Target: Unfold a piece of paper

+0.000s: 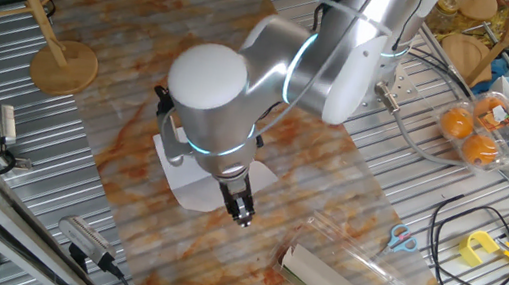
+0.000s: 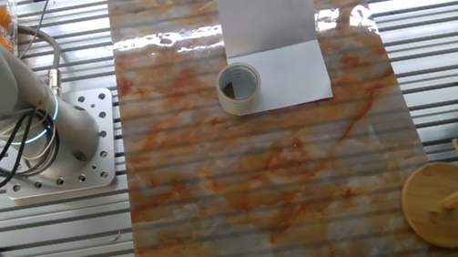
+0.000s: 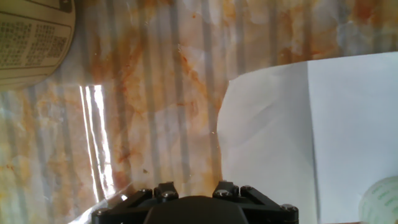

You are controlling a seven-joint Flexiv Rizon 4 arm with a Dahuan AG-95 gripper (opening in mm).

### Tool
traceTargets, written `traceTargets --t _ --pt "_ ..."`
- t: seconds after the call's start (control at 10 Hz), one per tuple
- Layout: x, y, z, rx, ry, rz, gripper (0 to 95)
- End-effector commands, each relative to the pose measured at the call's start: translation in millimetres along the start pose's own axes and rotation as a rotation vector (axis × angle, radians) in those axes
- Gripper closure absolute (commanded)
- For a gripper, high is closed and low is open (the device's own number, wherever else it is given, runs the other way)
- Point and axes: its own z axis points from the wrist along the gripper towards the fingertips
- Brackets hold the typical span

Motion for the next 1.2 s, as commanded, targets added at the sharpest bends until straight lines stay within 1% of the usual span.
traceTargets --t 0.1,0.3,0.4,0.6,0.8,0.9,1.0,1.1,1.2 --pt "3.4 -1.5 -6.4 0.004 0.002 -0.003 57.0" --pt "5.1 -4.1 -9.1 0.016 0.004 -0.009 57.0" --pt "5.1 -9.1 -8.7 0.019 0.004 -0.014 76.0" --pt "4.3 -16.8 -8.8 0.033 0.002 -0.024 76.0" --pt "3.7 -30.5 -13.2 0.033 0.004 -0.043 76.0" --pt "4.0 -40.6 -15.9 0.033 0.006 -0.057 76.0" --pt "3.7 -45.6 -15.2 0.034 0.006 -0.065 76.0" --pt "2.8 -52.5 -6.7 0.031 0.006 -0.075 76.0" --pt "5.4 -53.6 3.3 0.031 0.0 -0.078 76.0"
